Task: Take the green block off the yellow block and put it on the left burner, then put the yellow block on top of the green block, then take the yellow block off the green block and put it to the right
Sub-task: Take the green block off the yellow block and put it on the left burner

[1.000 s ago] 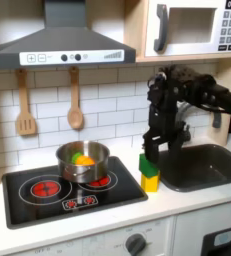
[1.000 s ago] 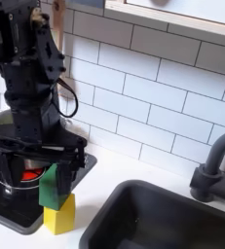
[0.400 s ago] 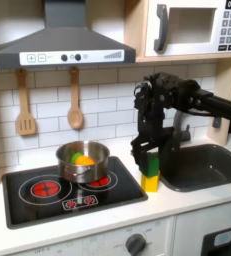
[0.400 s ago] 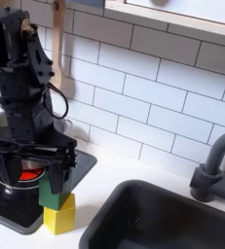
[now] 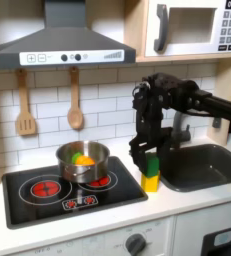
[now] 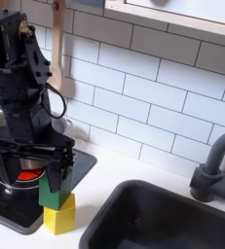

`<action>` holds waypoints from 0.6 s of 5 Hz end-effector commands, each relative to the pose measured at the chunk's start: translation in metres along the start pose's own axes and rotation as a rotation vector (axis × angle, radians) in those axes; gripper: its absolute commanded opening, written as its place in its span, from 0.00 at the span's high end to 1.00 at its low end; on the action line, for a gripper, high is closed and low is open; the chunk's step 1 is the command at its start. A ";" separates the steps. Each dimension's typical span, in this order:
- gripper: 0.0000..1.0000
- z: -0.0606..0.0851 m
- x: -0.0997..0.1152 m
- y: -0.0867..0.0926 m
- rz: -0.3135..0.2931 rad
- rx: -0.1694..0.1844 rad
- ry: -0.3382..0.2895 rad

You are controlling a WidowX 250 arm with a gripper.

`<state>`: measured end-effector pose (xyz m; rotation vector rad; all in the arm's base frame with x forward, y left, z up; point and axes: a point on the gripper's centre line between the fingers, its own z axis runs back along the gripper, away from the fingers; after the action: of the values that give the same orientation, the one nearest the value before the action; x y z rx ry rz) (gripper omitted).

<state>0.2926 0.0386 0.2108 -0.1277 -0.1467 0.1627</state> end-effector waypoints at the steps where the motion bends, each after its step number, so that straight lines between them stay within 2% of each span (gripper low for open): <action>1: 0.00 0.001 -0.003 -0.007 -0.018 -0.019 0.002; 2: 0.00 0.002 -0.002 -0.006 -0.008 -0.021 -0.001; 3: 0.00 -0.001 -0.001 -0.004 0.001 -0.004 -0.006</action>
<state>0.2916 0.0298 0.2110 -0.1402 -0.1517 0.1533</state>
